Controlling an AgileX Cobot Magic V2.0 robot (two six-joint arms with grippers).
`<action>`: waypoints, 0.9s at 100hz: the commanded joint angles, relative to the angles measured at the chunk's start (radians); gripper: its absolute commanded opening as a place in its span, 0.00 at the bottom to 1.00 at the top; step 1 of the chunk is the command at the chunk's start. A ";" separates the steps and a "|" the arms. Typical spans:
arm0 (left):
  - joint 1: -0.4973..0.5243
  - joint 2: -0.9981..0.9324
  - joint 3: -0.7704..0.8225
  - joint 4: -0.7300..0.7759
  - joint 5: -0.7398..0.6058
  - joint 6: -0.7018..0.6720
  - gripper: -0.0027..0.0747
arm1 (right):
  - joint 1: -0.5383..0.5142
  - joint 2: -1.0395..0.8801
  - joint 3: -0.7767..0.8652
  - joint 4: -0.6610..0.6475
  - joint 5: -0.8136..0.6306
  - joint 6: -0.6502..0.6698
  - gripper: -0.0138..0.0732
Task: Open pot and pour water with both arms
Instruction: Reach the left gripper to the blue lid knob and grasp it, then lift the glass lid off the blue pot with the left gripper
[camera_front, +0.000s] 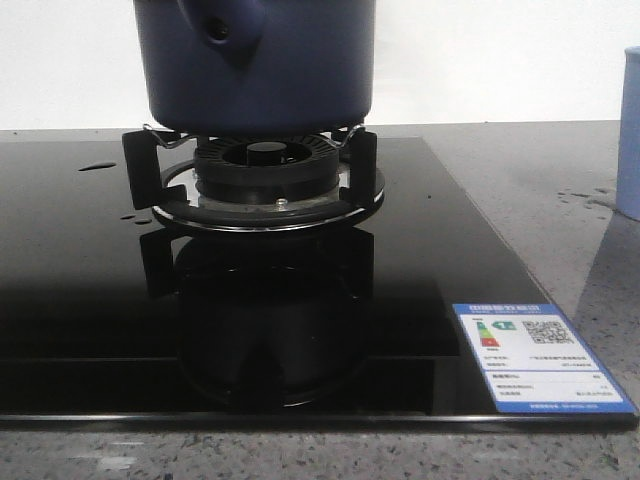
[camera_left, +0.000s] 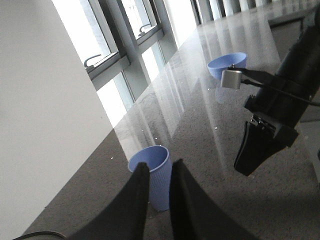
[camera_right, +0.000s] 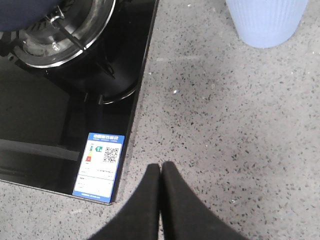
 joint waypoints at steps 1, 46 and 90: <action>0.095 0.032 -0.037 -0.217 0.148 0.033 0.15 | -0.005 0.015 -0.033 0.024 -0.061 -0.013 0.08; 0.511 0.220 -0.063 -0.250 0.499 -0.016 0.02 | -0.005 0.015 -0.033 0.024 -0.063 -0.029 0.08; 0.509 0.240 -0.063 -0.181 0.209 0.115 0.79 | -0.005 0.015 -0.033 0.022 -0.065 -0.040 0.08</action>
